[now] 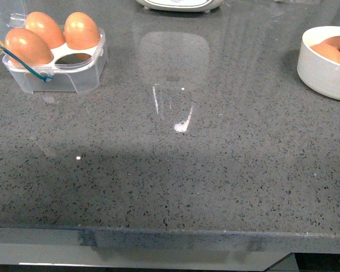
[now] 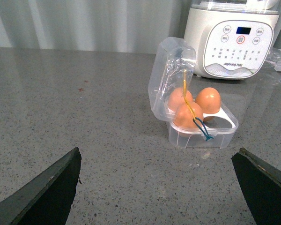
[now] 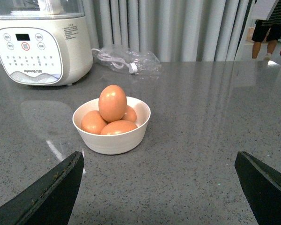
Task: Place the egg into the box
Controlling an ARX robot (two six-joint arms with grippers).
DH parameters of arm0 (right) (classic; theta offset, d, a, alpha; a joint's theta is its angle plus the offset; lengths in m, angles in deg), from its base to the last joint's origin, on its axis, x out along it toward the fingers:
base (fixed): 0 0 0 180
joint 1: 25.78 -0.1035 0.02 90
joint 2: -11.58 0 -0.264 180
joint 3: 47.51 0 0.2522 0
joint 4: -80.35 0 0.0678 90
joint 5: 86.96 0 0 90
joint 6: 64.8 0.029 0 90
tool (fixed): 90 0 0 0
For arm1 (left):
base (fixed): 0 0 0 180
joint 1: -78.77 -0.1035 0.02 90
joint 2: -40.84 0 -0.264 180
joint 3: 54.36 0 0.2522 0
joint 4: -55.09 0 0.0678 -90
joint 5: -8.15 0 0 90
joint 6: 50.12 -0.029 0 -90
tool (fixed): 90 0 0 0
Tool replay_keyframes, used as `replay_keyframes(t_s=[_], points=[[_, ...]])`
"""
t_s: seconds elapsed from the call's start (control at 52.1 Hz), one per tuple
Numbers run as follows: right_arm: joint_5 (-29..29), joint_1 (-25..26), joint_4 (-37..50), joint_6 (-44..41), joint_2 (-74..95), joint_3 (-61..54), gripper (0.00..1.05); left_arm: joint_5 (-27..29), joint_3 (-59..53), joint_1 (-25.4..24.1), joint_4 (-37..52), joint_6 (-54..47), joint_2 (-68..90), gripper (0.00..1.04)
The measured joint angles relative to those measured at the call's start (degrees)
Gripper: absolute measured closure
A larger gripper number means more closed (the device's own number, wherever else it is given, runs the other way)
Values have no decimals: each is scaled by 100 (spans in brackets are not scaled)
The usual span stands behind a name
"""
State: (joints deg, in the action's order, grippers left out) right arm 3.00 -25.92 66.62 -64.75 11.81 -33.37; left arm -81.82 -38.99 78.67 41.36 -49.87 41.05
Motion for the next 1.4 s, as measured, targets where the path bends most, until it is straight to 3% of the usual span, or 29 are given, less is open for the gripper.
replay_keyframes(t_s=[1.402], points=[[0,0,0,0,0,0,7,0,0,0,0,0,0,7]])
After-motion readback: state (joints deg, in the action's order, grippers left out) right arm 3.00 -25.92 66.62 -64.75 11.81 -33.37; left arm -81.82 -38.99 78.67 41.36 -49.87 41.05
